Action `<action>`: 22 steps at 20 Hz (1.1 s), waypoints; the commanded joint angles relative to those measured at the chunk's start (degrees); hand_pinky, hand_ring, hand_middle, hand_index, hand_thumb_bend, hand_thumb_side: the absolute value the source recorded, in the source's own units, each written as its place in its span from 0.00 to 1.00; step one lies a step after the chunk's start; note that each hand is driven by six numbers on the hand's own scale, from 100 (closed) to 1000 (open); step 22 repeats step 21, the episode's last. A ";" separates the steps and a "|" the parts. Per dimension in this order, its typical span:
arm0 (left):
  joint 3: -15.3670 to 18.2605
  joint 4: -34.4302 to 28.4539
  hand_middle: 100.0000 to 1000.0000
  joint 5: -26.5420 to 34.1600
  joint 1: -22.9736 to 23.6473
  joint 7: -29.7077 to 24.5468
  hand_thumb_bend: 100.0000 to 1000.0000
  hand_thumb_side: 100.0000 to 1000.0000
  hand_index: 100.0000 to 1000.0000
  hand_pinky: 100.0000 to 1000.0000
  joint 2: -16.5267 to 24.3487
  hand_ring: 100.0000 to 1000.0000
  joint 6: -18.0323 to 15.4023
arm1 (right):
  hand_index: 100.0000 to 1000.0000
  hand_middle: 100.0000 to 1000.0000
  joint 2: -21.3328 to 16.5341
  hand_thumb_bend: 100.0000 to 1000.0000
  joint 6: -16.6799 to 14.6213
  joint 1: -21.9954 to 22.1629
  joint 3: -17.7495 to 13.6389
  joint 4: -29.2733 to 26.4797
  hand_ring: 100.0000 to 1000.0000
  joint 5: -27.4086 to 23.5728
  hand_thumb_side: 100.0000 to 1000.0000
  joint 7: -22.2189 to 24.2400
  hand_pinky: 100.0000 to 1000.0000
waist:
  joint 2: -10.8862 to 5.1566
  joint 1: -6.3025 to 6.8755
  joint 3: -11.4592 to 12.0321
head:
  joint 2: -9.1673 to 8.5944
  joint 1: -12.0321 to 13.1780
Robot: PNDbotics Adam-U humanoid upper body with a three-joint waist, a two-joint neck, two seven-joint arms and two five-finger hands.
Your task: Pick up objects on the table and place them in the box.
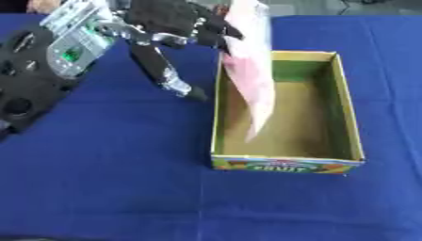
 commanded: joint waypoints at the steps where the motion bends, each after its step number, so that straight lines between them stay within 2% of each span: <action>1: 0.87 -1.06 1.00 0.92 -0.75 -3.47 0.46 1.00 0.94 0.94 1.58 0.97 -2.76 | 0.84 0.75 -1.66 0.00 0.13 -0.26 -0.51 -0.92 0.67 0.05 0.79 0.08 0.71 | -1.20 -0.08 0.02 | -0.07 -0.57; 12: 1.26 -2.90 1.00 4.04 -0.88 -3.67 0.44 1.00 0.92 0.92 2.04 0.96 -2.32 | 0.84 0.75 -1.70 0.00 0.26 -0.25 -0.61 -0.92 0.67 0.12 0.79 0.09 0.72 | -1.19 -0.32 0.28 | -0.07 -0.94; 22: 5.60 -10.92 0.95 15.65 -2.26 -2.74 0.39 1.00 0.90 0.84 3.55 0.93 3.03 | 0.84 0.75 -1.76 0.00 0.40 -0.12 -0.75 -0.92 0.67 0.20 0.79 0.05 0.72 | -1.59 -0.31 0.61 | -0.07 -1.40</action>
